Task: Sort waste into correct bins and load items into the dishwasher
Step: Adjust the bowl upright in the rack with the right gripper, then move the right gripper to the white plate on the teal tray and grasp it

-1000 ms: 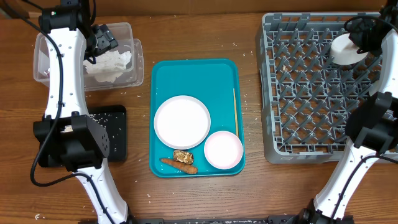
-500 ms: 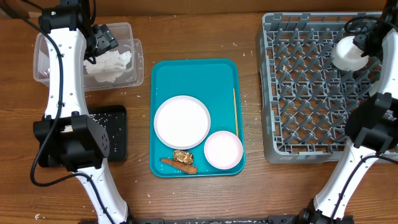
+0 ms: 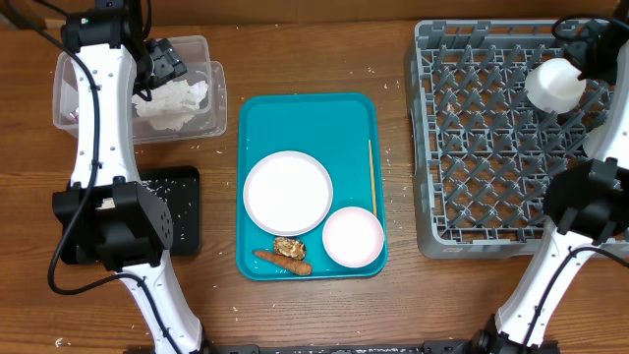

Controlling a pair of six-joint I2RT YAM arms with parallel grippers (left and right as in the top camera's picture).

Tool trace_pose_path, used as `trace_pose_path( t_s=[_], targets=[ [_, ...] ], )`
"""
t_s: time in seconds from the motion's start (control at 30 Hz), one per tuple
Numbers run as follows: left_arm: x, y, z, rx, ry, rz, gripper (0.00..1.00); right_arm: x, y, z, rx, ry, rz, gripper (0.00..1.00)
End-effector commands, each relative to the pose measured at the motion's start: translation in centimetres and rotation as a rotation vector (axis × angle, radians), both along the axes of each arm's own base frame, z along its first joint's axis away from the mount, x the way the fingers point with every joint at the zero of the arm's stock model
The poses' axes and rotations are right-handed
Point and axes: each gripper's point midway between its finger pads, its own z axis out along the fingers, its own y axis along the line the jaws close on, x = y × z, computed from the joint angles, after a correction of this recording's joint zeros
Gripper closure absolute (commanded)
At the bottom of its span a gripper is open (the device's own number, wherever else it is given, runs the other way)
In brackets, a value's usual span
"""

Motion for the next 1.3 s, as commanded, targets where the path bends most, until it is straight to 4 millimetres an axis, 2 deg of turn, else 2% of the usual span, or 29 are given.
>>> trace_pose_path(
  t_s=[0.0,0.1,0.23,0.33,0.53,0.67,0.7,0.83,0.97,1.1,1.13,1.27],
  targets=[
    [0.1,0.0,-0.7,0.009,0.016,0.012,0.00,0.6,8.5,8.5,0.140,-0.214,0.246,0.87],
    [0.1,0.0,-0.7,0.009,0.016,0.012,0.00,-0.5,13.8,10.4,0.178,-0.221,0.381,0.81],
    [0.1,0.0,-0.7,0.009,0.016,0.012,0.00,-2.6,20.2,11.2,0.184,-0.174,0.534,0.62],
    [0.1,0.0,-0.7,0.009,0.016,0.012,0.00,-4.6,24.7,10.5,0.191,-0.097,0.651,0.51],
    [0.1,0.0,-0.7,0.009,0.016,0.012,0.00,-6.9,32.9,9.0,0.211,-0.021,0.830,0.40],
    [0.1,0.0,-0.7,0.009,0.016,0.012,0.00,-9.4,38.1,7.4,0.219,0.050,0.948,0.14],
    [0.1,0.0,-0.7,0.009,0.016,0.012,0.00,-10.0,39.1,6.7,0.209,0.076,0.975,0.12],
    [0.1,0.0,-0.7,0.009,0.016,0.012,0.00,-12.0,41.8,3.1,0.117,0.186,1.041,0.08],
    [0.1,0.0,-0.7,0.009,0.016,0.012,0.00,-12.3,44.9,-0.9,0.093,0.220,1.101,0.09],
    [0.1,0.0,-0.7,0.009,0.016,0.012,0.00,-12.1,47.0,-5.4,0.089,0.222,1.137,0.21],
    [0.1,0.0,-0.7,0.009,0.016,0.012,0.00,-12.0,47.3,-7.3,0.090,0.226,1.139,0.27],
    [0.1,0.0,-0.7,0.009,0.016,0.012,0.00,-12.4,47.1,-11.2,0.093,0.254,1.130,0.38]
  ],
)
